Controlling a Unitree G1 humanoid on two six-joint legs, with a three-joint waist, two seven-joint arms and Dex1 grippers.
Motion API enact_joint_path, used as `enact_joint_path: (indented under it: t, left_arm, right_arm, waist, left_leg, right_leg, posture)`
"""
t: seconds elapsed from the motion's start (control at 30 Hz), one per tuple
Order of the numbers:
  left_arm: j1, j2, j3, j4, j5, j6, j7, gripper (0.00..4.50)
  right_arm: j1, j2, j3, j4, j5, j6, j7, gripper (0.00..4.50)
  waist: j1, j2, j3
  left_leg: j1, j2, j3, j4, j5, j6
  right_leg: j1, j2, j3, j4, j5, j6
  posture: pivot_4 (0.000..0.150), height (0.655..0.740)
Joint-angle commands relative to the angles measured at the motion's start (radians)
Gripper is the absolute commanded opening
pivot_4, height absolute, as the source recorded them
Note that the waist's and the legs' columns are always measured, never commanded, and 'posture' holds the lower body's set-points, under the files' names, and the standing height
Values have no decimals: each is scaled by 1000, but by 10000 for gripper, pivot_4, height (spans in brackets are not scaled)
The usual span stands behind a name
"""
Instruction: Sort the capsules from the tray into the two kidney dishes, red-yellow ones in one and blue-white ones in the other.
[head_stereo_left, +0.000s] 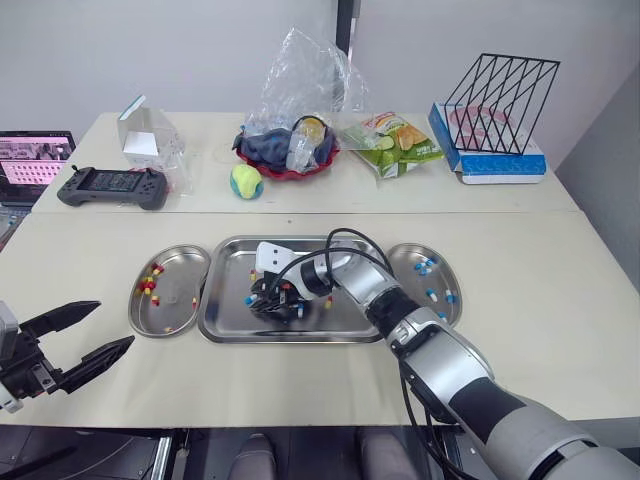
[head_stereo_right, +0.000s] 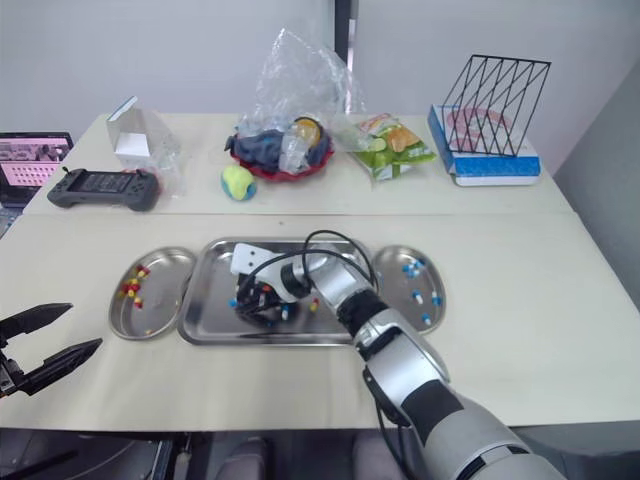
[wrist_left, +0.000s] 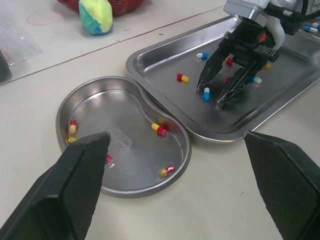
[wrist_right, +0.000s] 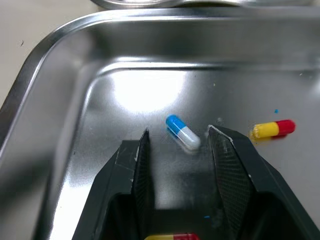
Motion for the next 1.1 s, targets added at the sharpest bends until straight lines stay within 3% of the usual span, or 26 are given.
enact_joint_path:
  t: [0.03,0.37,0.57,0.6,0.87,1.1]
  left_arm:
    - [5,9,18,-9,-27,-7,-2,45000]
    - [18,6,22,-14,-26,-17,9,45000]
    - [8,11,15,-6,-25,-21,7,45000]
    - [6,11,13,-4,-24,-22,7,45000]
    - [-31,14,-5,8,-35,-48,-17,45000]
    - [-127,38,-80,44,-56,-42,-28,45000]
  right_arm:
    - [-36,19,-23,21,-8,-19,-16,20037]
    - [-45,38,-42,67,-24,-31,-9,20037]
    - [-36,34,-47,64,-35,-31,-4,1264]
    - [-35,34,-48,61,-36,-31,-4,310]
    - [-17,11,-122,-225,72,127,66,310]
    - [14,-170,-236,-539,182,360,60,310]
  waist:
    - [0,0,0]
    - [0,0,0]
    - [0,0,0]
    - [0,0,0]
    - [2,0,0]
    - [19,0,0]
  left_leg:
    - [0,0,0,0,0,0]
    - [0,0,0,0,0,0]
    - [0,0,0,0,0,0]
    - [0,0,0,0,0,0]
    - [0,0,0,0,0,0]
    - [-1,0,0,1,0,0]
  right_leg:
    - [0,0,0,0,0,0]
    - [0,0,0,0,0,0]
    - [0,0,0,0,0,0]
    - [0,0,0,0,0,0]
    - [0,0,0,0,0,0]
    - [0,-1,-1,-1,0,0]
  posture:
    - [1500,7380]
    - [1500,7380]
    - [1500,7380]
    - [1500,7380]
    - [1500,7380]
    - [1500,7380]
